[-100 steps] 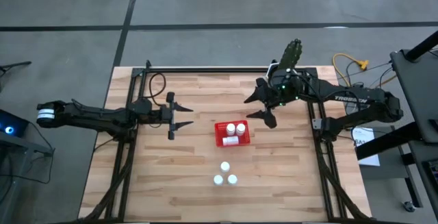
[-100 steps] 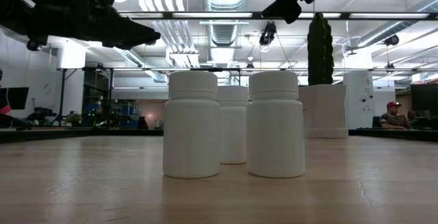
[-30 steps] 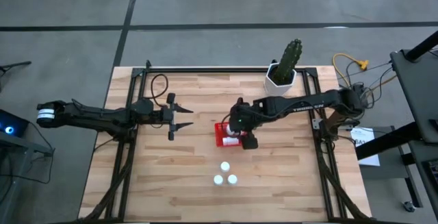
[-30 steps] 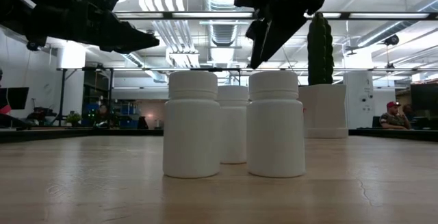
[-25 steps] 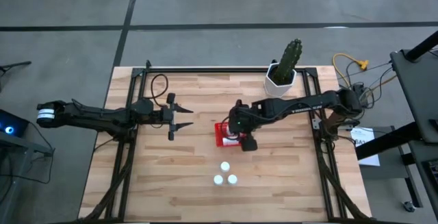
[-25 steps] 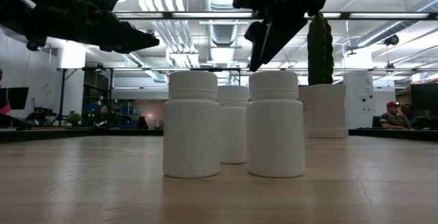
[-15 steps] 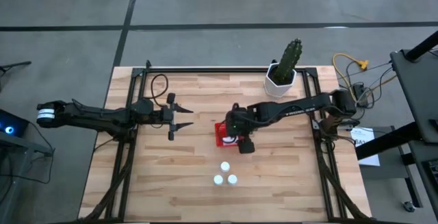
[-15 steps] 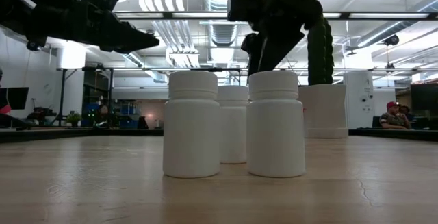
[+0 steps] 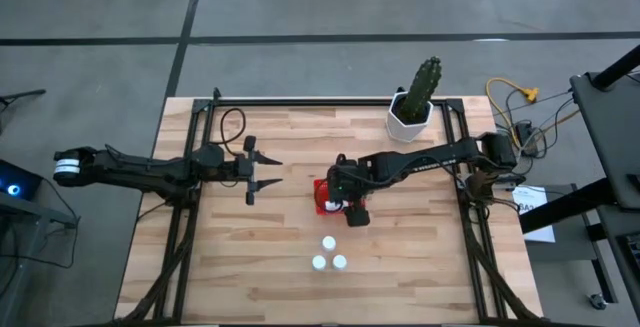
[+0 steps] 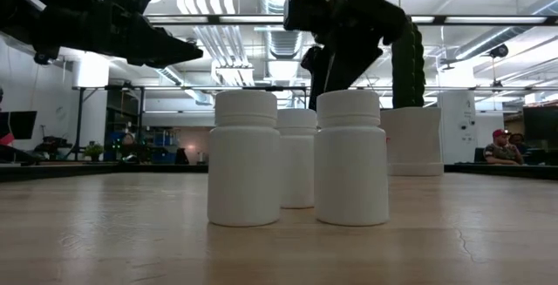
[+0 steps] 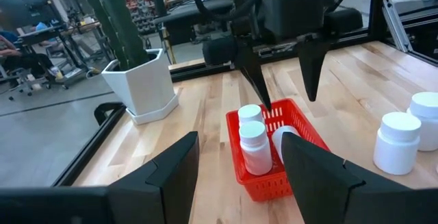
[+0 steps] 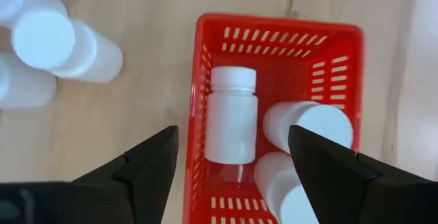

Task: Pick and place pill bottles into a basket
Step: Adjust the white pill bottles in the red basket

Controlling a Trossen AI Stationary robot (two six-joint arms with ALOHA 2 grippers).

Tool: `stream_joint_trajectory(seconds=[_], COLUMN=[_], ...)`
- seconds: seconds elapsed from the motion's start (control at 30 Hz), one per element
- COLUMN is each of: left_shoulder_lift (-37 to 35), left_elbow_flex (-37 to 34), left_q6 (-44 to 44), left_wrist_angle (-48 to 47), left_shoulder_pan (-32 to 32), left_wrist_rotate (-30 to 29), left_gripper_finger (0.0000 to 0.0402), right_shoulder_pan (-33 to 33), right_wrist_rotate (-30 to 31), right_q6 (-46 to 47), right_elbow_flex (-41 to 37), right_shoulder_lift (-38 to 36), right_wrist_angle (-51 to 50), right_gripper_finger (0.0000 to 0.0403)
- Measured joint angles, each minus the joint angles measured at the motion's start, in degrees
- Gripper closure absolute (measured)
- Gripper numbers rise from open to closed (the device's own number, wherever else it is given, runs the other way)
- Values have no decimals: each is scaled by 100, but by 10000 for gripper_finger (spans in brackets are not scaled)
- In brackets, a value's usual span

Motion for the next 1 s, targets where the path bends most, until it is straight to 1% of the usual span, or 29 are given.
stream_joint_trajectory(seconds=[0.23,0.5,1.0], left_shoulder_lift=[0,2,2], left_elbow_flex=[0,0,0], left_q6=[-2,-79,-90], left_wrist_angle=[-4,-11,-26], left_shoulder_pan=[2,0,0], left_wrist_rotate=[0,0,0], left_gripper_finger=[210,210,210], right_shoulder_pan=[0,0,-4], right_wrist_rotate=[-1,-2,-2], right_q6=[-231,-261,-358], right_elbow_flex=[-2,-4,-4], right_shoulder_lift=[194,200,571], right_wrist_angle=[131,207,384], right_gripper_finger=[138,138,138])
